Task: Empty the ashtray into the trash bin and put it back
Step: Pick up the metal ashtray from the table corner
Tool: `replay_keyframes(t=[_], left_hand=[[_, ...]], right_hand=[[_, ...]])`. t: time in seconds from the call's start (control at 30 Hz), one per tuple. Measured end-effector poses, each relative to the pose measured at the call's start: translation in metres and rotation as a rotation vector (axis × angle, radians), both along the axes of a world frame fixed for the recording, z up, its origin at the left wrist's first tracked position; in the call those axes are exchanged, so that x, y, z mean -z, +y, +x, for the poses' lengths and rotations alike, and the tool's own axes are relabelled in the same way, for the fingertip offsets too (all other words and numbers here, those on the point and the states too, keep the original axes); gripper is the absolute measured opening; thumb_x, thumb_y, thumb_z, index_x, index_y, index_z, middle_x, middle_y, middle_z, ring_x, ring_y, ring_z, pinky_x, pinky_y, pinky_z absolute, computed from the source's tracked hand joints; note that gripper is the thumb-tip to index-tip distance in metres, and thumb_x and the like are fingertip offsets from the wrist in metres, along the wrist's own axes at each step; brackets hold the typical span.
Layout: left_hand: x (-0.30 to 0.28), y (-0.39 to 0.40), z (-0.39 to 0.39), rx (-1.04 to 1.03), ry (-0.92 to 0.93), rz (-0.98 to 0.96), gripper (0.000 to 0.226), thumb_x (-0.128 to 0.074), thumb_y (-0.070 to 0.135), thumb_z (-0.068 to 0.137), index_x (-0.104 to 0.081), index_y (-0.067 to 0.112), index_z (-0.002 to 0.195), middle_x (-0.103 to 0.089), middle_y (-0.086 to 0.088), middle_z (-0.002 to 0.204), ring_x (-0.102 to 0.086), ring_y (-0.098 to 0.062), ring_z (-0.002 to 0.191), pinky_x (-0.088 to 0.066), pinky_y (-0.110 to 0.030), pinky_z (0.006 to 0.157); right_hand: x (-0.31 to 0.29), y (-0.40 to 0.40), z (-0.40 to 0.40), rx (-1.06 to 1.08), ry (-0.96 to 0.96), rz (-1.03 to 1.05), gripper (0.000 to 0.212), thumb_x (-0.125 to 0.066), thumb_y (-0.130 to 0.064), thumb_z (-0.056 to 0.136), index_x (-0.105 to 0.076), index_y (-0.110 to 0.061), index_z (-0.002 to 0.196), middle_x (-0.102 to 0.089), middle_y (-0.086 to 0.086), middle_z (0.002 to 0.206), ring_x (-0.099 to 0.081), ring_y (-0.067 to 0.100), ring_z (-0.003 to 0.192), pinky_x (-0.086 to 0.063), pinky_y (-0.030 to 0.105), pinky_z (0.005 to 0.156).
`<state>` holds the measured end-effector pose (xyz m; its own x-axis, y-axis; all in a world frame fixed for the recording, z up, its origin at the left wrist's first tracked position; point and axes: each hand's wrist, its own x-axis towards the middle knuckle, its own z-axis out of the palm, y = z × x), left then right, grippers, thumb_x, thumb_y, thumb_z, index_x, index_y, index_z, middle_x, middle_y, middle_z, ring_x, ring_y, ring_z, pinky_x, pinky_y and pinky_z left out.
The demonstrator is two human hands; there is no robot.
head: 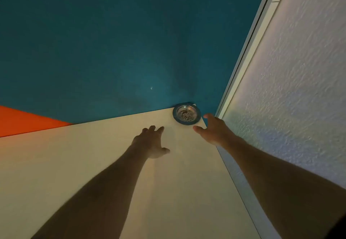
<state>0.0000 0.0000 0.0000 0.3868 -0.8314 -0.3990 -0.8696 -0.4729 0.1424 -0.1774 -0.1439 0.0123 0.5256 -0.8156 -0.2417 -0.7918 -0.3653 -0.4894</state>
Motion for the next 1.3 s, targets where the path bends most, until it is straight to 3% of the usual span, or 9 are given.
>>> replay_keyframes(t=[0.13, 0.23, 0.33, 0.5, 0.67, 0.73, 0.97, 1.13, 1.3], left_hand=[[0.016, -0.011, 0.006, -0.012, -0.008, 0.065, 0.104, -0.065, 0.065, 0.073, -0.011, 0.029, 0.153, -0.019, -0.005, 0.160, -0.024, -0.030, 0.143, -0.039, -0.047, 0.106], [0.025, -0.020, 0.009, 0.002, -0.009, 0.107, 0.110, -0.069, 0.066, 0.069, -0.006, 0.035, 0.153, -0.007, -0.004, 0.163, -0.017, -0.033, 0.145, -0.037, -0.051, 0.107], [0.028, -0.029, 0.013, 0.054, -0.055, 0.164, 0.115, -0.072, 0.066, 0.065, -0.001, 0.041, 0.151, 0.001, -0.005, 0.163, -0.014, -0.039, 0.145, -0.038, -0.053, 0.105], [0.031, -0.038, 0.012, 0.087, -0.089, 0.199, 0.114, -0.074, 0.065, 0.064, -0.005, 0.041, 0.152, -0.005, -0.008, 0.162, -0.024, -0.045, 0.140, -0.044, -0.050, 0.100], [0.036, -0.037, 0.014, 0.092, -0.074, 0.158, 0.112, -0.077, 0.061, 0.063, -0.011, 0.039, 0.151, -0.010, -0.009, 0.161, -0.025, -0.045, 0.139, -0.047, -0.052, 0.100], [0.037, -0.038, 0.015, 0.089, -0.067, 0.155, 0.113, -0.078, 0.061, 0.063, -0.011, 0.040, 0.151, -0.011, -0.008, 0.161, -0.024, -0.045, 0.139, -0.048, -0.053, 0.098], [0.040, -0.038, 0.016, 0.087, -0.066, 0.132, 0.114, -0.078, 0.063, 0.059, -0.012, 0.043, 0.150, -0.016, -0.006, 0.158, -0.025, -0.043, 0.137, -0.049, -0.052, 0.096], [0.040, -0.037, 0.016, 0.072, -0.061, 0.128, 0.114, -0.079, 0.063, 0.059, -0.012, 0.043, 0.150, -0.015, -0.005, 0.159, -0.024, -0.042, 0.137, -0.050, -0.052, 0.096], [0.042, -0.037, 0.016, 0.071, -0.056, 0.120, 0.115, -0.079, 0.063, 0.058, -0.011, 0.044, 0.149, -0.014, -0.005, 0.159, -0.023, -0.042, 0.138, -0.048, -0.052, 0.096]], right_hand=[[0.016, -0.012, 0.009, 0.057, -0.026, 0.025, 0.063, -0.059, -0.046, 0.090, -0.038, -0.013, 0.140, -0.052, 0.016, 0.139, -0.050, 0.032, 0.126, -0.044, 0.037, 0.093], [0.032, -0.023, 0.016, 0.115, -0.052, 0.059, 0.059, -0.058, -0.040, 0.092, -0.039, -0.010, 0.140, -0.053, 0.016, 0.139, -0.051, 0.032, 0.126, -0.044, 0.036, 0.092], [0.043, -0.034, 0.022, 0.165, -0.045, 0.071, 0.055, -0.056, -0.037, 0.093, -0.042, -0.008, 0.137, -0.055, 0.017, 0.135, -0.054, 0.032, 0.121, -0.040, 0.031, 0.082], [0.057, -0.051, 0.037, 0.274, -0.085, 0.124, 0.051, -0.055, -0.036, 0.094, -0.047, -0.005, 0.134, -0.059, 0.018, 0.129, -0.058, 0.033, 0.115, -0.042, 0.030, 0.080], [0.062, -0.065, 0.053, 0.419, -0.206, 0.261, 0.023, -0.058, -0.024, 0.093, -0.064, -0.001, 0.094, -0.069, 0.013, 0.086, -0.066, 0.022, 0.074, -0.055, 0.030, 0.060], [0.063, -0.066, 0.056, 0.469, -0.235, 0.300, 0.020, -0.061, -0.021, 0.092, -0.063, -0.002, 0.091, -0.069, 0.008, 0.075, -0.066, 0.016, 0.062, -0.057, 0.027, 0.057], [0.067, -0.066, 0.057, 0.644, -0.420, 0.416, 0.013, -0.063, -0.014, 0.092, -0.064, 0.000, 0.094, -0.071, 0.016, 0.083, -0.073, 0.024, 0.065, -0.063, 0.039, 0.067], [0.064, -0.066, 0.058, 0.680, -0.455, 0.448, 0.011, -0.063, -0.012, 0.091, -0.061, -0.004, 0.083, -0.068, 0.013, 0.080, -0.070, 0.021, 0.062, -0.059, 0.028, 0.049], [0.066, -0.068, 0.060, 0.688, -0.476, 0.482, 0.011, -0.063, -0.010, 0.092, -0.059, -0.005, 0.082, -0.067, 0.013, 0.083, -0.071, 0.023, 0.069, -0.062, 0.036, 0.067]])
